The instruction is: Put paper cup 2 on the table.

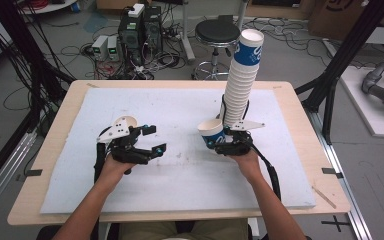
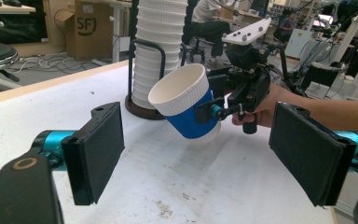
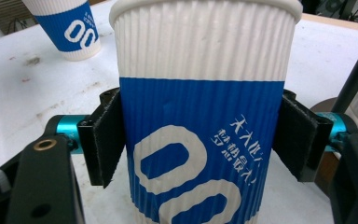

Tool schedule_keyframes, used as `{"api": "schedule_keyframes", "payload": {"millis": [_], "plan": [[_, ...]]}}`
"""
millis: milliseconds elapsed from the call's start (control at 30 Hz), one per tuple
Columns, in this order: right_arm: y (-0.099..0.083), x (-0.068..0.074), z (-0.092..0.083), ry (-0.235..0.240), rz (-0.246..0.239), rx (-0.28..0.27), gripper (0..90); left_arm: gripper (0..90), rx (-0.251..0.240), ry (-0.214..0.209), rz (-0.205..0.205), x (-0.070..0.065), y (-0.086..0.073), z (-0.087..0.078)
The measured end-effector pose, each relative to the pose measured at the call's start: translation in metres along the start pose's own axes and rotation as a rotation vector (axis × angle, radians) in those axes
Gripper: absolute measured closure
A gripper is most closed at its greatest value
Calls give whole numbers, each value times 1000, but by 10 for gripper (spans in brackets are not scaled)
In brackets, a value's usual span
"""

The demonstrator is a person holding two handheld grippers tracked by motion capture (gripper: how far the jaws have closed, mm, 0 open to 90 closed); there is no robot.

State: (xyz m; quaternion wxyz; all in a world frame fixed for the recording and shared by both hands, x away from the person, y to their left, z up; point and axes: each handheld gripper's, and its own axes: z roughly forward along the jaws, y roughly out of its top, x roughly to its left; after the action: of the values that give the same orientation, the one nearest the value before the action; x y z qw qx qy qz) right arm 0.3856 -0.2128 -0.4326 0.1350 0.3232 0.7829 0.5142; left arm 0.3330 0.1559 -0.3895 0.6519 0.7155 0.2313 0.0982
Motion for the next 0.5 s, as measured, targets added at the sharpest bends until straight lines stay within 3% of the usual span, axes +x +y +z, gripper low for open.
{"api": "schedule_keyframes", "payload": {"millis": [333, 500], "plan": [[-2, -1, 0, -5, 3, 6, 260, 179, 7, 6, -2, 0, -1, 0], [-4, -2, 3, -12, -8, 39, 258, 179, 10, 3, -5, 0, -2, 1]]}}
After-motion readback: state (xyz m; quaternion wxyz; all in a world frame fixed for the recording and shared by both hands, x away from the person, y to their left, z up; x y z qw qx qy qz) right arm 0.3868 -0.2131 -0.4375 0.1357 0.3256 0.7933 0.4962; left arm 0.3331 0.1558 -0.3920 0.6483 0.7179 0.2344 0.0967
